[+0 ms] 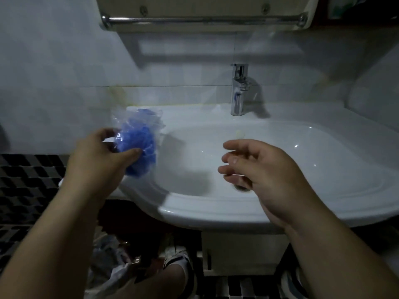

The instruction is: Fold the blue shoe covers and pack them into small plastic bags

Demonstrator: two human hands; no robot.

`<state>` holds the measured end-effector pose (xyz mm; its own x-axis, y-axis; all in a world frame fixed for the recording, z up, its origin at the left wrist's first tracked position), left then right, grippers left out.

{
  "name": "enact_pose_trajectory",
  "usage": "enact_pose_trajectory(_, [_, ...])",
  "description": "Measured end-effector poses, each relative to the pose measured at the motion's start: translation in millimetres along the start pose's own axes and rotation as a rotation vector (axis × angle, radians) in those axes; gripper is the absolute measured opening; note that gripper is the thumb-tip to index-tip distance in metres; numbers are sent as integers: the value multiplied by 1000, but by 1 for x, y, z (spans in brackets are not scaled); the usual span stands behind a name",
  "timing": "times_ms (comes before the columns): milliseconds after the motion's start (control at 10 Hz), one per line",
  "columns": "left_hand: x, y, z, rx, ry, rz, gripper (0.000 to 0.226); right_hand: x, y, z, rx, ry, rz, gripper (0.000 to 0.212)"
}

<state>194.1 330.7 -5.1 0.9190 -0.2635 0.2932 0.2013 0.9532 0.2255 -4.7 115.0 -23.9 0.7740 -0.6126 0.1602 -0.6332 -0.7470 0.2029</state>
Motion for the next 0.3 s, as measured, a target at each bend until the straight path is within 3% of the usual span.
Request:
enact_pose_trajectory(100, [11,8,-9,246,-64,5,22,1,-13,1,-28,13,-38,21])
enact_pose_trajectory(200, [16,2,-16,403,-120,15,19,3,-17,2,-63,41,-47,20])
enact_pose_trajectory(300, [15,12,-11,489,-134,160,51,3,-8,1,-67,50,-2,20])
Point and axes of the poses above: each hand's wrist, its own x-axis towards the middle knuckle, its own y-axis out of the back of the hand, z = x × y, the point moved 10 cm from there along x, towards the middle knuckle, and after that the axes turned 10 degrees about -x, right-handed, at the moved point
